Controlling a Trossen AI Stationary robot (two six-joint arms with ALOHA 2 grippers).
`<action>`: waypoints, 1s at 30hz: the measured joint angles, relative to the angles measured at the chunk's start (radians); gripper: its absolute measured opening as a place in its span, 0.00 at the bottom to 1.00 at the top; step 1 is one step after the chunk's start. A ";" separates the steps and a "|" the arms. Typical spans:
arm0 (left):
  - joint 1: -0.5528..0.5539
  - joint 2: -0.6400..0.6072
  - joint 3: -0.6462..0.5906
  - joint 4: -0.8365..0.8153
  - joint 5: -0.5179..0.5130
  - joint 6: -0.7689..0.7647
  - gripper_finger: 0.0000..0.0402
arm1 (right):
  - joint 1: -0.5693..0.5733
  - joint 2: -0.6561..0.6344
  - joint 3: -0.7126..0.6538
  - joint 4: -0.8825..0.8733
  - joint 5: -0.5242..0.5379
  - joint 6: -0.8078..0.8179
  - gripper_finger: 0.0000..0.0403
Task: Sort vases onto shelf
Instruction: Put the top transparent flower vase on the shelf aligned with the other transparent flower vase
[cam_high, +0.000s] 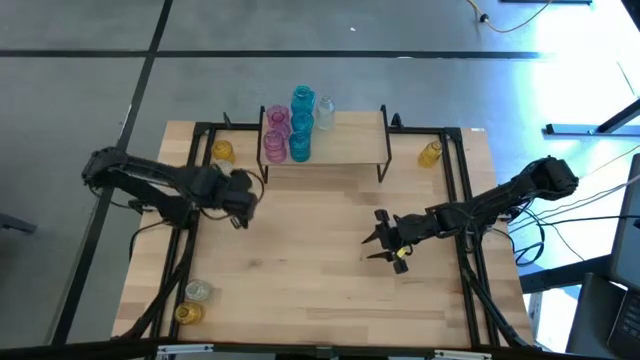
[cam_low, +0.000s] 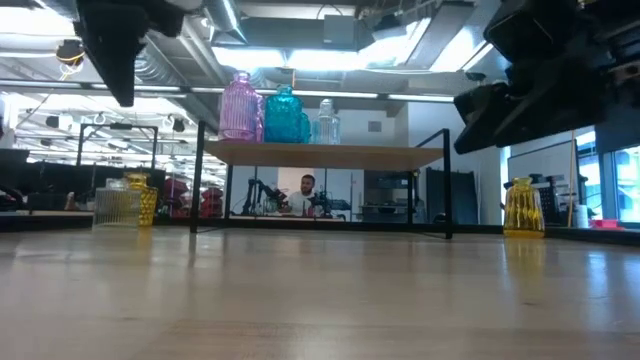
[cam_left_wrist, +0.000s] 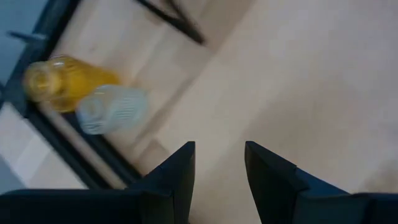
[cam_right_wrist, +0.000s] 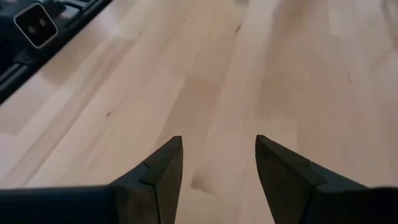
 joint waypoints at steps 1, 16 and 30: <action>0.034 -0.018 -0.012 0.000 -0.010 0.016 0.33 | 0.000 0.000 0.000 0.004 0.005 0.001 0.46; 0.529 -0.102 -0.222 0.191 0.072 0.382 0.33 | 0.000 0.012 0.000 0.014 0.052 -0.053 0.46; 0.857 -0.076 -0.274 0.325 0.126 0.584 0.33 | 0.000 0.058 0.000 0.040 0.087 -0.078 0.46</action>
